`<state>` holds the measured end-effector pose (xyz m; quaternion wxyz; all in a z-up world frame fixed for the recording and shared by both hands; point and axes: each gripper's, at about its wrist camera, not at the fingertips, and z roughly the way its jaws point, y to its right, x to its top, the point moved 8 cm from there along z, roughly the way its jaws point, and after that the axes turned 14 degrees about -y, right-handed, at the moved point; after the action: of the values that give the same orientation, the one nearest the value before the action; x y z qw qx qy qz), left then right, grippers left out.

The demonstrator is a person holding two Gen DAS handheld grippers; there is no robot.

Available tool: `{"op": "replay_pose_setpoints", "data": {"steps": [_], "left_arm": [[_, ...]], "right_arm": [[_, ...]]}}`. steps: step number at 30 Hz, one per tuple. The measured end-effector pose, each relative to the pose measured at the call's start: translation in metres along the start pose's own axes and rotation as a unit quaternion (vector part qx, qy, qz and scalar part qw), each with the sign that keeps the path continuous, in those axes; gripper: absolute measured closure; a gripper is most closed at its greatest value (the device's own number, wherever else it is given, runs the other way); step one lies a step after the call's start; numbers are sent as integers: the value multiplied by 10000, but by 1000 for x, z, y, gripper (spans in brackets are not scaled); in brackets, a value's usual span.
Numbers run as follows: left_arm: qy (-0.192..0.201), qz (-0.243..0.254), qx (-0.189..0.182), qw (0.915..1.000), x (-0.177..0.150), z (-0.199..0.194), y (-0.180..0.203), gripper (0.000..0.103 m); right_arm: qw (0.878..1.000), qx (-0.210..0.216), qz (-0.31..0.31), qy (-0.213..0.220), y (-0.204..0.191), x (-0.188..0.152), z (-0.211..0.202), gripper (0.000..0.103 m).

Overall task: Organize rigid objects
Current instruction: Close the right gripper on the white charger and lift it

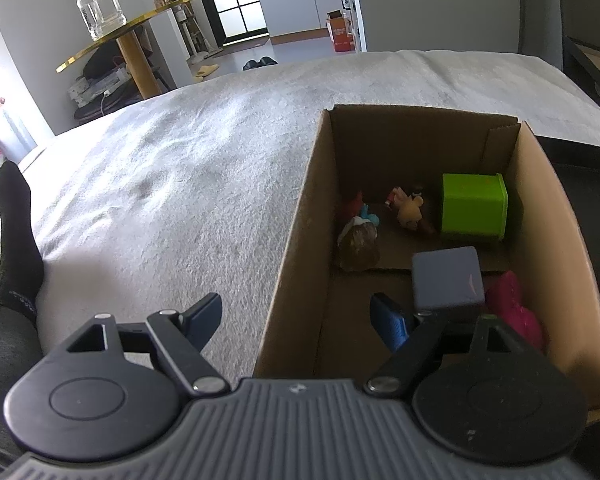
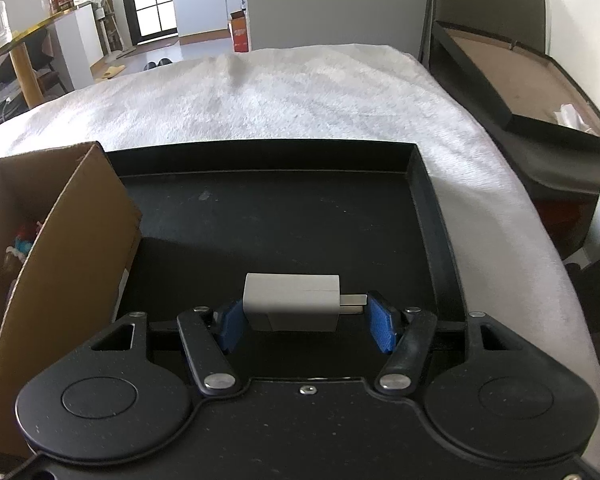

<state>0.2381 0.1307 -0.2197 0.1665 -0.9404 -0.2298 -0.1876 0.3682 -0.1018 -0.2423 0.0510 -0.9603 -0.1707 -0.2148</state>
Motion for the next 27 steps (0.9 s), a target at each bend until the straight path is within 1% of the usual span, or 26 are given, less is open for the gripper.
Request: {"op": "replay_pose_setpoints", "data": {"steps": [15,27], "left_arm": [[50,140,-160,9998,-8,-7,7,23],[110,63,-314,9994,-9,-13,2,23]], "right_arm": [[9996,-36,-158,249,-11,-7,-34,43],[9980,-9,-410,475,-28,-9,-54,43]]}}
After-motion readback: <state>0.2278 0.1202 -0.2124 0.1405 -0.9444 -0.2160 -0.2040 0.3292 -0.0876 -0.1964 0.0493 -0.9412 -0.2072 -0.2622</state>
